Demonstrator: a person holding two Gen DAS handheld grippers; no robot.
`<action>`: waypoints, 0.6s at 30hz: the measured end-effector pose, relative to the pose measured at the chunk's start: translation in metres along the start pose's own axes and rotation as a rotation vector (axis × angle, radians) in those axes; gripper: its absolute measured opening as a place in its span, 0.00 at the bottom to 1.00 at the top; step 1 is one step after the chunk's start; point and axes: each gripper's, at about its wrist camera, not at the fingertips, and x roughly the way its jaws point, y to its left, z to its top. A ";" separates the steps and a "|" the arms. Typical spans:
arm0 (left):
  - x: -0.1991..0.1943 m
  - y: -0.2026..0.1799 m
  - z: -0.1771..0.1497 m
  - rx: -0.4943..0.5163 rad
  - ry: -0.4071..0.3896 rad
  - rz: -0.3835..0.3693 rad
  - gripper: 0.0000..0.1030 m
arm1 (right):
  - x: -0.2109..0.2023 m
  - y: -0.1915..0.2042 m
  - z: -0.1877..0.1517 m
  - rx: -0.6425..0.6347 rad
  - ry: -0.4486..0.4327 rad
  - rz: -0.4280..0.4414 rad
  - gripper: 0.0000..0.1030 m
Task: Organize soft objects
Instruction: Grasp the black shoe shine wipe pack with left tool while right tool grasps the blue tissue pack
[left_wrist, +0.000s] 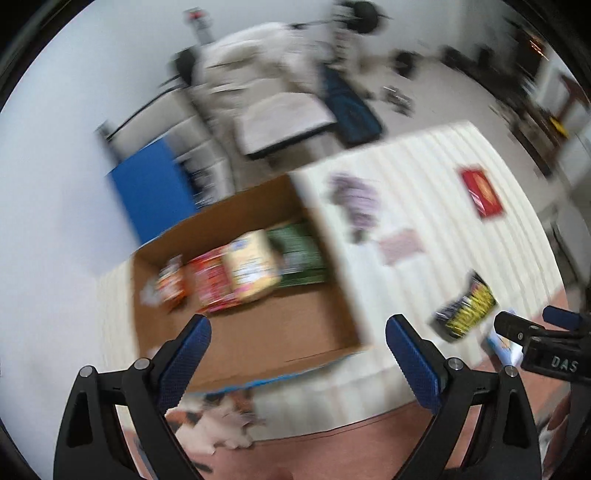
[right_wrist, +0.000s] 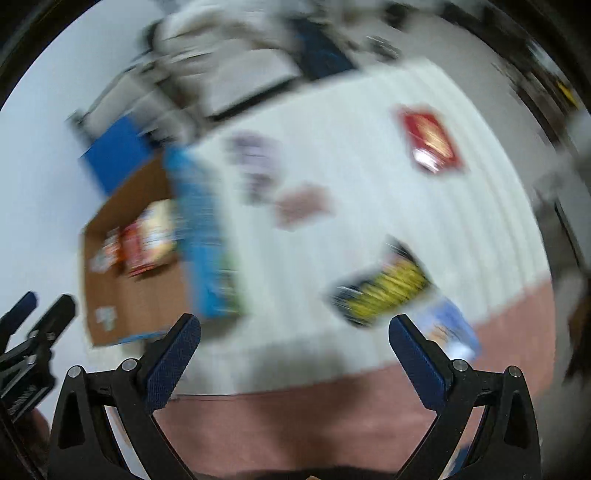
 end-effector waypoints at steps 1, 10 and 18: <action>0.008 -0.018 0.006 0.041 0.018 -0.011 0.94 | 0.006 -0.033 -0.006 0.048 0.014 -0.031 1.00; 0.097 -0.153 0.011 0.364 0.188 0.028 0.94 | 0.094 -0.134 -0.029 -0.156 0.247 -0.224 1.00; 0.143 -0.186 0.001 0.484 0.280 0.061 0.94 | 0.159 -0.127 -0.041 -0.355 0.373 -0.256 1.00</action>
